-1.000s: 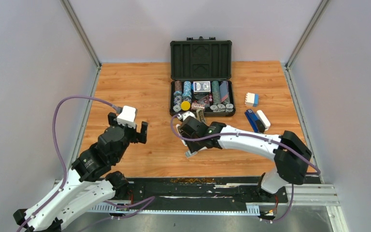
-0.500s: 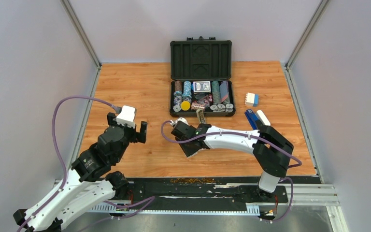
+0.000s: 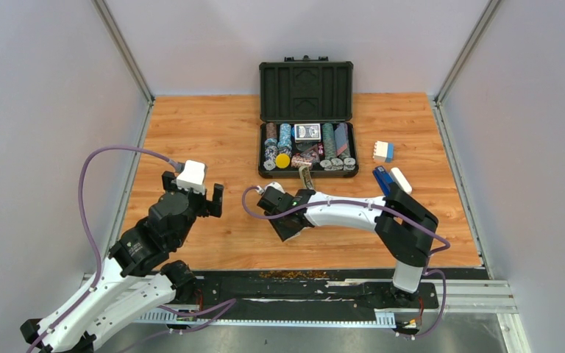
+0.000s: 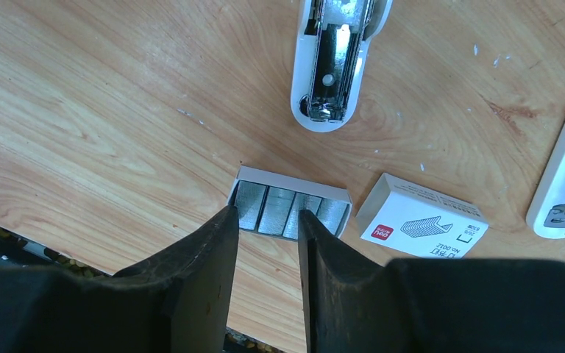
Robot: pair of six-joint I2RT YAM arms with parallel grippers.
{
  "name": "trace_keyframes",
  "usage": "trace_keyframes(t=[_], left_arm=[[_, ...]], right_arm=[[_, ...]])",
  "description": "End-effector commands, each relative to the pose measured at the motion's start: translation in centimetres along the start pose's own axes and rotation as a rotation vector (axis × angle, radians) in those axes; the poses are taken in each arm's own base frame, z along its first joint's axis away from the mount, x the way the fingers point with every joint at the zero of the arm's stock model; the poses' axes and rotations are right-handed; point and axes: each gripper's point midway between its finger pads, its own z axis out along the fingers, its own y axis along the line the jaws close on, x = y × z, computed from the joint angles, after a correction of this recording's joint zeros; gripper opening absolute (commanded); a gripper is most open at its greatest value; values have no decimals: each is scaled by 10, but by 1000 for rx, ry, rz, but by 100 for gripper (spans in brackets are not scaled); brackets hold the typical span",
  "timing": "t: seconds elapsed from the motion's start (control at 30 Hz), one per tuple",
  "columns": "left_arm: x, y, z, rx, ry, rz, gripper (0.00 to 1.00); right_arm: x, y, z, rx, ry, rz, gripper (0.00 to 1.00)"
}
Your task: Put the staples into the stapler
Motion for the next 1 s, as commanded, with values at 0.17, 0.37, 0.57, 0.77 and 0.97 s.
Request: trace_keyframes(t=[0.17, 0.37, 0.57, 0.77, 0.97], left_arm=[[-2, 3, 2, -24, -9, -13, 100], [-2, 1, 3, -15, -4, -18, 100], [-2, -3, 3, 1, 0, -34, 100], [0, -5, 4, 9, 8, -32, 100], [0, -5, 5, 8, 10, -30, 100]], right_arm=[[5, -2, 10, 35, 19, 16, 37], [-9, -2, -8, 27, -41, 16, 32], [-14, -8, -15, 45, -71, 25, 23], [-15, -8, -20, 44, -77, 38, 20], [-21, 5, -25, -21, -93, 47, 26]])
